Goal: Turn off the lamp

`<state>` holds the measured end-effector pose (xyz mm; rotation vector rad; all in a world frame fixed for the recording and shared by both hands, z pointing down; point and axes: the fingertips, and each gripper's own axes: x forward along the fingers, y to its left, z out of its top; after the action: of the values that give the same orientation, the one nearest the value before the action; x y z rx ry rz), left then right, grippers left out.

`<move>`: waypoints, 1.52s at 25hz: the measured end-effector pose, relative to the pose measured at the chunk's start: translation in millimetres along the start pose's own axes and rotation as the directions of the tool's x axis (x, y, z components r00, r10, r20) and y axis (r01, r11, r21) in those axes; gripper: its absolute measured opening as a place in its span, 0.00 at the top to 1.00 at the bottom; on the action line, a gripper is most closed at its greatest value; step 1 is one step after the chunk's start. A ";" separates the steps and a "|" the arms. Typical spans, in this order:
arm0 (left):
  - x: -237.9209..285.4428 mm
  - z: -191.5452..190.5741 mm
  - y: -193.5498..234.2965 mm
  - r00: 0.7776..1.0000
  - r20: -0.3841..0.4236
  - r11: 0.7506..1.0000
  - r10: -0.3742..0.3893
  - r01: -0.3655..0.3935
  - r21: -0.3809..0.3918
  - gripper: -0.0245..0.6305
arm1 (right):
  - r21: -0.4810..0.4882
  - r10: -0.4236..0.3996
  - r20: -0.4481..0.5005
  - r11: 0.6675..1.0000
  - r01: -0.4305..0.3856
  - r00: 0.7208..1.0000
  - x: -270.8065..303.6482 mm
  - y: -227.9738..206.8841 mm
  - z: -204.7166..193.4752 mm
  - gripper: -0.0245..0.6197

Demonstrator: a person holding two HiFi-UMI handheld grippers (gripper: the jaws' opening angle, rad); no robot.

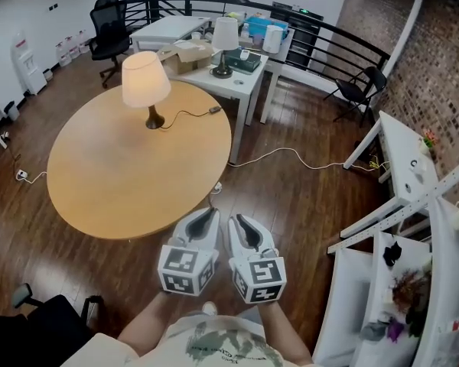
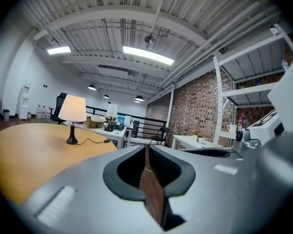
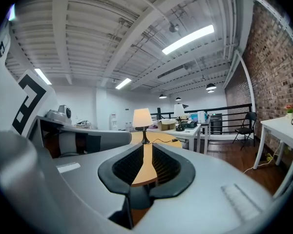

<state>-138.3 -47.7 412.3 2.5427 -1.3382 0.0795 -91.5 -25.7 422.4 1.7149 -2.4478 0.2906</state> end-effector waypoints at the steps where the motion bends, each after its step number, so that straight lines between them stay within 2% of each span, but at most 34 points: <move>1: 4.8 0.3 2.1 1.000 -0.001 1.000 0.003 -0.003 0.005 0.93 | 0.005 0.000 0.003 1.000 0.000 1.000 4.3 -2.7 0.4 0.88; 5: 27.8 -1.3 5.8 1.000 -0.006 1.000 0.017 -0.016 0.015 0.93 | 0.015 0.016 0.009 1.000 -0.016 1.000 22.7 -21.0 0.1 0.88; 10: 71.6 -2.7 12.8 0.998 -0.012 0.998 0.057 -0.057 0.014 0.92 | 0.017 0.081 0.000 0.997 -0.081 0.997 56.4 -50.7 -2.7 0.88; 19: 163.4 22.0 21.0 0.985 -0.009 0.985 0.174 -0.174 0.004 0.92 | 0.007 0.191 0.009 0.982 -0.191 0.982 124.4 -127.6 38.2 0.88; 27: 230.2 22.8 11.5 0.970 -0.027 0.970 0.240 -0.241 -0.020 0.92 | 0.008 0.244 0.000 0.970 -0.244 0.970 156.2 -194.3 49.4 0.88; 38: 334.5 30.3 -21.3 0.965 -0.040 0.965 0.260 -0.261 -0.036 0.92 | 0.005 0.285 0.006 0.959 -0.285 0.959 182.2 -287.0 65.9 0.88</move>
<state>68.4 -312.2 435.8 2.3072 -1.6354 0.1448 116.0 -303.0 421.3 1.3611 -2.6986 0.3230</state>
